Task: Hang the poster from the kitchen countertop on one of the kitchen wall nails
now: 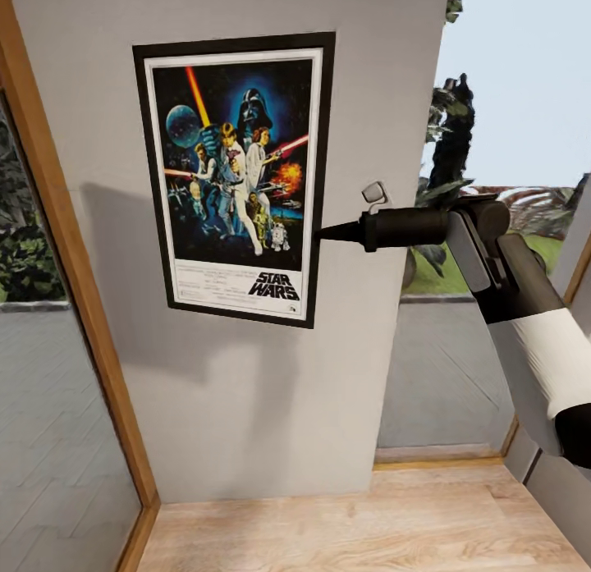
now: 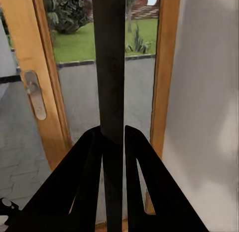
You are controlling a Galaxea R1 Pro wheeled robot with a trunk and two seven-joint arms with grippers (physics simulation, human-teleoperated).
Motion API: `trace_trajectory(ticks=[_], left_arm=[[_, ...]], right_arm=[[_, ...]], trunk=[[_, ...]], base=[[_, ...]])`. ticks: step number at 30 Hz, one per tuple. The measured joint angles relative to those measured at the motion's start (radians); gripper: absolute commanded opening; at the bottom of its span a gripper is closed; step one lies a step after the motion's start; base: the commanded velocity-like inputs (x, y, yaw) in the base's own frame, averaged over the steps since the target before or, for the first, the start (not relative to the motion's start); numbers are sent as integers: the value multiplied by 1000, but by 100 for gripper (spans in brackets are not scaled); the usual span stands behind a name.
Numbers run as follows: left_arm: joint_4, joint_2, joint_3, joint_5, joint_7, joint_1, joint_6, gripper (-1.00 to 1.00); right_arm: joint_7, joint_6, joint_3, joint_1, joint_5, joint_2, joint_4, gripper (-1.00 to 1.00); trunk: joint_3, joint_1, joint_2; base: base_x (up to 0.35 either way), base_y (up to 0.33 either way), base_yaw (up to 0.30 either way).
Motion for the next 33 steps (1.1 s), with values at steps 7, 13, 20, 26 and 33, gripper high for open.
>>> trace_trajectory(ticks=[7, 13, 20, 26, 33], left_arm=[[1, 0, 0, 0, 0, 0, 0, 100], [0, 0, 0, 0, 0, 0, 0, 100], [0, 0, 0, 0, 0, 0, 1, 100], [0, 0, 0, 0, 0, 0, 1, 100], [0, 0, 0, 0, 0, 0, 1, 100]], right_arm=[[0, 0, 0, -1, 0, 1, -3, -100], [0, 0, 0, -3, 0, 1, -5, -100], [0, 0, 0, -3, 0, 1, -6, -100], [0, 0, 0, -3, 0, 1, -6, -100], [0, 0, 0, -3, 0, 1, -6, -100]], trunk=[[0, 0, 0], [0, 0, 0], [0, 0, 0], [0, 0, 0], [0, 0, 0]], base=[[202, 0, 0], [79, 0, 0], [279, 0, 0], [329, 0, 0], [334, 0, 0]])
